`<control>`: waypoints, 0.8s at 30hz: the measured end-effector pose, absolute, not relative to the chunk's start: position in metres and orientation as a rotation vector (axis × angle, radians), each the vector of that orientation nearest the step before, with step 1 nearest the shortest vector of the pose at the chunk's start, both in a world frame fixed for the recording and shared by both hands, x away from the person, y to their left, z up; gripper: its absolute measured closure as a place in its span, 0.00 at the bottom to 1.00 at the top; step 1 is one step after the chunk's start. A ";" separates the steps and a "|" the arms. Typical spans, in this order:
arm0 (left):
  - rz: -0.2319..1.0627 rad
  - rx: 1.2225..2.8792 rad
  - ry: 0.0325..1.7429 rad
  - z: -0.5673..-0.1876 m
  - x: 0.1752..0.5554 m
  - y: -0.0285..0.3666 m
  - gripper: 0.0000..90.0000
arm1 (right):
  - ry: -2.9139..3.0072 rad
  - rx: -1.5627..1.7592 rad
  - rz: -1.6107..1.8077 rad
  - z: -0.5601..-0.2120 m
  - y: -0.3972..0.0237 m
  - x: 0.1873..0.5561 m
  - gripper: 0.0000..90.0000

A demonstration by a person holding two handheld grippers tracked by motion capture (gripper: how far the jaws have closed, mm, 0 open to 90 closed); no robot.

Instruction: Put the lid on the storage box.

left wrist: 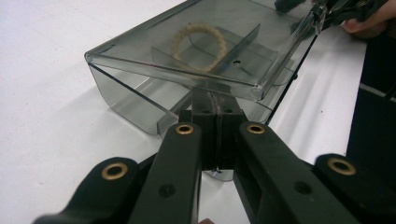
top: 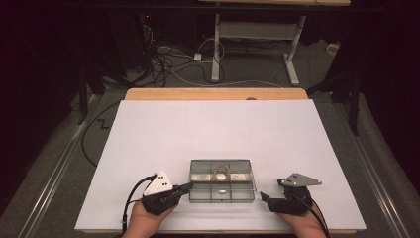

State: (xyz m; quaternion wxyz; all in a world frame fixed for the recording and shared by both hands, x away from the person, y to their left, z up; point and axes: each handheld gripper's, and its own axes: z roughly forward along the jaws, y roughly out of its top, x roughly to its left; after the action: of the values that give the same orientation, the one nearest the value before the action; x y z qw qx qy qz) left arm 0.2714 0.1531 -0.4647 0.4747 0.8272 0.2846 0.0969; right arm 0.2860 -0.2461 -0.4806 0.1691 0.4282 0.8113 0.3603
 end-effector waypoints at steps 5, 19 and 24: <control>0.234 2.031 0.702 -0.466 0.269 0.156 0.98 | 2.255 1.230 1.004 -0.480 -0.246 0.286 0.00; 0.171 1.991 0.811 -0.479 0.274 0.164 0.98 | 2.227 1.238 1.033 -0.480 -0.250 0.285 0.00; 0.227 2.050 0.782 -0.478 0.280 0.173 0.98 | 2.218 1.240 1.045 -0.479 -0.251 0.286 0.00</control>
State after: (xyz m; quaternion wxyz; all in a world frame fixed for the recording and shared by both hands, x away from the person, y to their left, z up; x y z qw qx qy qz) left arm 0.2803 0.1728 -0.4781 0.4511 0.8294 0.3165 0.0918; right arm 0.2858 -0.2507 -0.4789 0.1960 0.4426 0.7916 0.3730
